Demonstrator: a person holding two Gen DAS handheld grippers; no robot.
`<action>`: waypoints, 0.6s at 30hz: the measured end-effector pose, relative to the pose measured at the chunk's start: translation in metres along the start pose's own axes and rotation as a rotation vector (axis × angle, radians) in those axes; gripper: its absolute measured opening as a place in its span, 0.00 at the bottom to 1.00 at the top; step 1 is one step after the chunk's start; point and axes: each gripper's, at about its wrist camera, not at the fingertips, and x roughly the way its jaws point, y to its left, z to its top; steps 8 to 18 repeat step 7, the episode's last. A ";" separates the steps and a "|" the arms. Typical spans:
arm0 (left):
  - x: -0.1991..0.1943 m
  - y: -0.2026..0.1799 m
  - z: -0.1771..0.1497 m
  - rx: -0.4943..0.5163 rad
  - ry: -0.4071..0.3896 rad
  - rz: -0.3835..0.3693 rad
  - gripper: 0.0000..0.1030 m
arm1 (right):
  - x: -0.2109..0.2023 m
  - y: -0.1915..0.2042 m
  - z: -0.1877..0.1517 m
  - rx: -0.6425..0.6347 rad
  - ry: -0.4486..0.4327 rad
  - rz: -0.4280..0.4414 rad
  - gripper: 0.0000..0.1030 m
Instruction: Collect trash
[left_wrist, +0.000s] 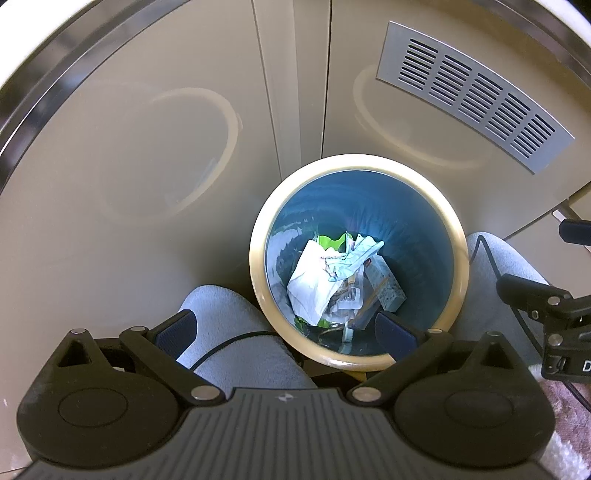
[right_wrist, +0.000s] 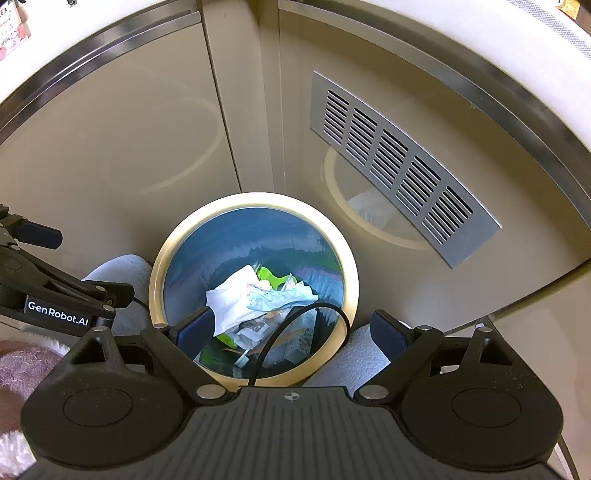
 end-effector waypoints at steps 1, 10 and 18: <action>0.000 0.000 0.000 0.000 -0.001 0.001 1.00 | 0.000 0.000 0.000 0.000 0.000 0.000 0.90; -0.001 0.001 -0.001 -0.010 -0.003 0.003 1.00 | 0.001 0.000 -0.001 0.001 0.001 0.002 0.90; -0.001 0.001 -0.001 -0.010 -0.003 0.003 1.00 | 0.001 0.000 -0.001 0.001 0.001 0.002 0.90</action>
